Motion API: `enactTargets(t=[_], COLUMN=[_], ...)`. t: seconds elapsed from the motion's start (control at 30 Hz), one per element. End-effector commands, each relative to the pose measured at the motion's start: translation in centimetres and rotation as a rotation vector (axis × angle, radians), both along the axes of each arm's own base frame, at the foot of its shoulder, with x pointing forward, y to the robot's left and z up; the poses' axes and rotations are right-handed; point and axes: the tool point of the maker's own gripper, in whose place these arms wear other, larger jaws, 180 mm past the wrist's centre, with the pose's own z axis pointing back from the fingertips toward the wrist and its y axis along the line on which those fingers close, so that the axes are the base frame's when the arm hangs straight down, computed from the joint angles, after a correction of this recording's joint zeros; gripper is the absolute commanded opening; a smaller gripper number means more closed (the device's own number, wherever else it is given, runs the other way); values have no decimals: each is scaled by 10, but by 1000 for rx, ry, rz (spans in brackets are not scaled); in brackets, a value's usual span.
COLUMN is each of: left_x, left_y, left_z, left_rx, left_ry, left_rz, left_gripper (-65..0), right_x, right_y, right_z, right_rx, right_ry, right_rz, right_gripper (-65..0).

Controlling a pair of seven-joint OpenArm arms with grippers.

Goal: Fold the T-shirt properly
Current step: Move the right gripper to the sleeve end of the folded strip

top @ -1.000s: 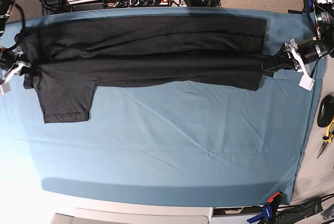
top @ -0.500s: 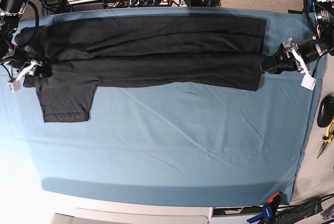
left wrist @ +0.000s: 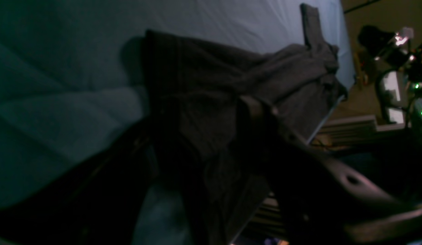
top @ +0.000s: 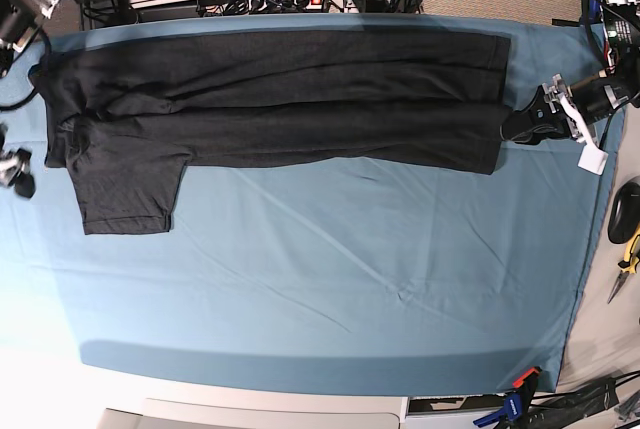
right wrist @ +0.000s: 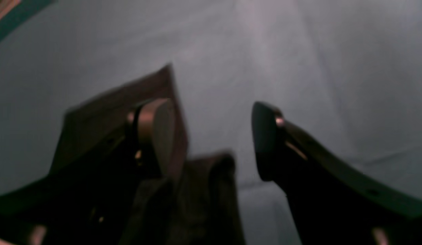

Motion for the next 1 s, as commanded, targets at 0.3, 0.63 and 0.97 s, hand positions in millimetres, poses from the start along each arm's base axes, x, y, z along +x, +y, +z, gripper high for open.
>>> enactTargets(t=[0.3, 0.63, 0.97], left_x=[19, 21, 21], left_y=[6, 6, 6], left_z=[24, 25, 25], left_rx=[1, 1, 1], left_ry=[-85, -89, -89], left_rz=[4, 4, 4], left_gripper=[-364, -364, -364], right_x=[55, 90, 86], right_y=[15, 22, 56], right_z=[-11, -38, -92], right_rx=[197, 343, 366], right_ry=[-146, -136, 15], right_rz=[-108, -195, -212], right_gripper=[-287, -287, -287])
